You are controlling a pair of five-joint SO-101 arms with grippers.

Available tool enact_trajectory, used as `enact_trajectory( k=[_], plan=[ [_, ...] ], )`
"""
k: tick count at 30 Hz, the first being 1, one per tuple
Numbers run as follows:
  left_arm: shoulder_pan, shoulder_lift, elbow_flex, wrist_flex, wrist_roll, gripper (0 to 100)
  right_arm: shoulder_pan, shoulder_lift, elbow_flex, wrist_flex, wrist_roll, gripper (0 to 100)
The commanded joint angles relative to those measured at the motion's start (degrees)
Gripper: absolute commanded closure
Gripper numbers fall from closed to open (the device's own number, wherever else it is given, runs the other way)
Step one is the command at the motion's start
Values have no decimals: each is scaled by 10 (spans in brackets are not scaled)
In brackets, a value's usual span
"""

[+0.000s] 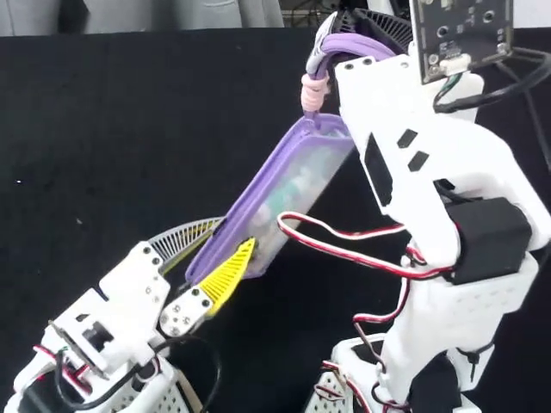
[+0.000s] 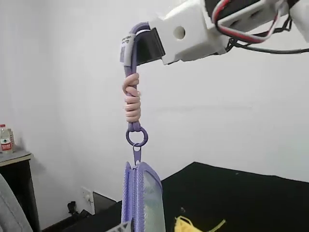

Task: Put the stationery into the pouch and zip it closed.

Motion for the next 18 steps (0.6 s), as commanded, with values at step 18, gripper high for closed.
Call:
enact_trajectory(
  k=[18],
  plan=[
    [-64, 324, -189, 30, -132, 794, -55, -4, -6, 23, 31, 988]
  ],
)
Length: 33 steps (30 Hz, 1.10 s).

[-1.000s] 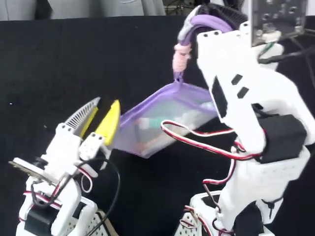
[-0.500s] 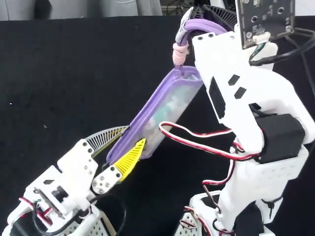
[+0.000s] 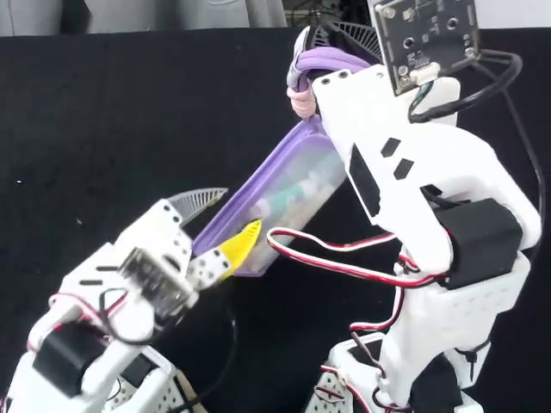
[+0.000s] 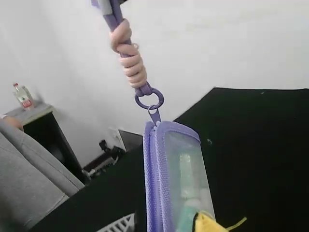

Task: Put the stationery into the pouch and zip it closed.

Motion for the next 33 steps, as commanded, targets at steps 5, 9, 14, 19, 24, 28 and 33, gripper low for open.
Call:
enact_trajectory(
  k=[5, 9, 14, 19, 24, 28, 33],
  plan=[
    [-3, 127, -43, -48, -47, 795, -34, -12, -2, 3, 7, 988],
    [1, 164, -15, -98, -53, 798, -47, -33, -5, 12, 8, 988],
    [-2, 180, -10, -120, -54, 798, -46, -56, -2, 15, 8, 988],
    [3, 175, 7, -118, -51, 866, -46, -58, -4, 15, 8, 988],
    [3, 174, 36, -117, -51, 945, -45, -61, -5, 15, 11, 988],
    [0, 173, 36, -106, -50, 969, -45, -61, -3, 14, 33, 988],
    [4, 112, 0, -4, -50, 972, -17, -57, -1, 8, 35, 988]
  ],
)
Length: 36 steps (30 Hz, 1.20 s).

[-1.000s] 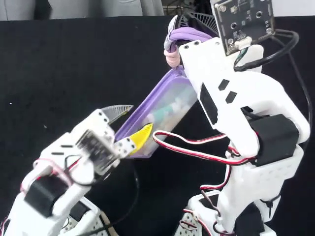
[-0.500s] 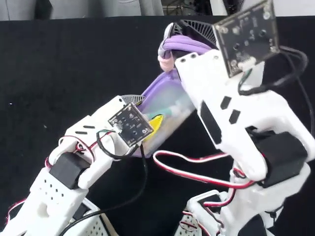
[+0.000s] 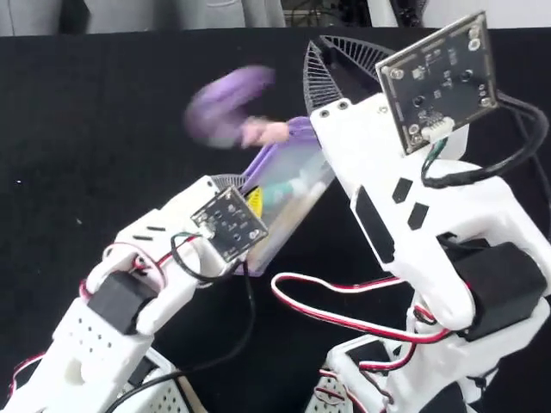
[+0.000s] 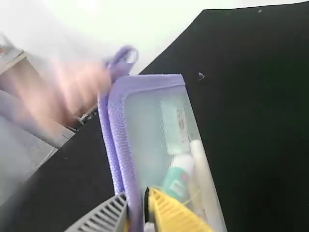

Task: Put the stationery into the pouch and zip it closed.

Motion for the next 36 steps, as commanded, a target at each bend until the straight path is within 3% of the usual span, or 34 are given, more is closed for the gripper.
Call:
enact_trajectory(
  k=[1, 7, 14, 22, 27, 32, 36],
  plan=[
    [1, -66, -45, 101, -5, 972, 31, -7, -2, -13, 6, 988],
    [1, -242, -87, 232, 0, 972, 79, -7, -1, -24, 6, 987],
    [-6, -419, -59, 317, 43, 972, 93, 17, -5, -21, 6, 987],
    [-5, -424, -50, 377, 69, 972, 85, 49, -18, -11, -31, 950],
    [-5, -424, -49, 377, 71, 972, -29, 51, -78, 84, -8, 814],
    [-5, -424, -36, 378, 75, 972, -185, 51, -113, 194, 62, 809],
    [0, -424, -33, 375, 75, 972, -246, 51, -72, 232, 91, 808]
  ],
)
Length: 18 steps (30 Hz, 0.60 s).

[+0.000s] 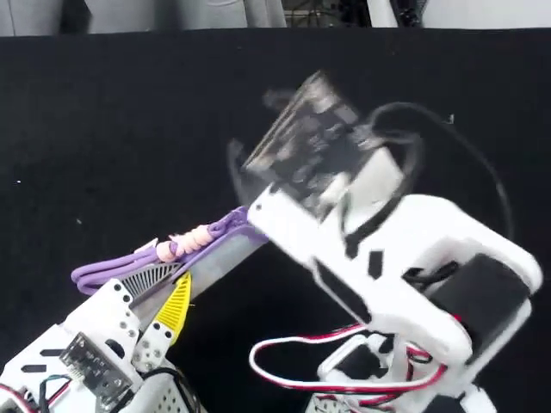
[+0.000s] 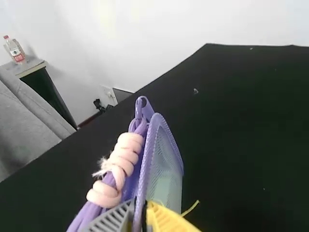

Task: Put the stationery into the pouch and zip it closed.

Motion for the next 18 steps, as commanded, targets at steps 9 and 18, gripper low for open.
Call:
enact_trajectory(
  k=[9, 18],
  plan=[
    [3, -1, -5, -59, 2, 972, -135, 0, 169, 32, 140, 807],
    [3, 0, 5, -100, 2, 972, -176, 4, 197, 32, 165, 807]
  ],
)
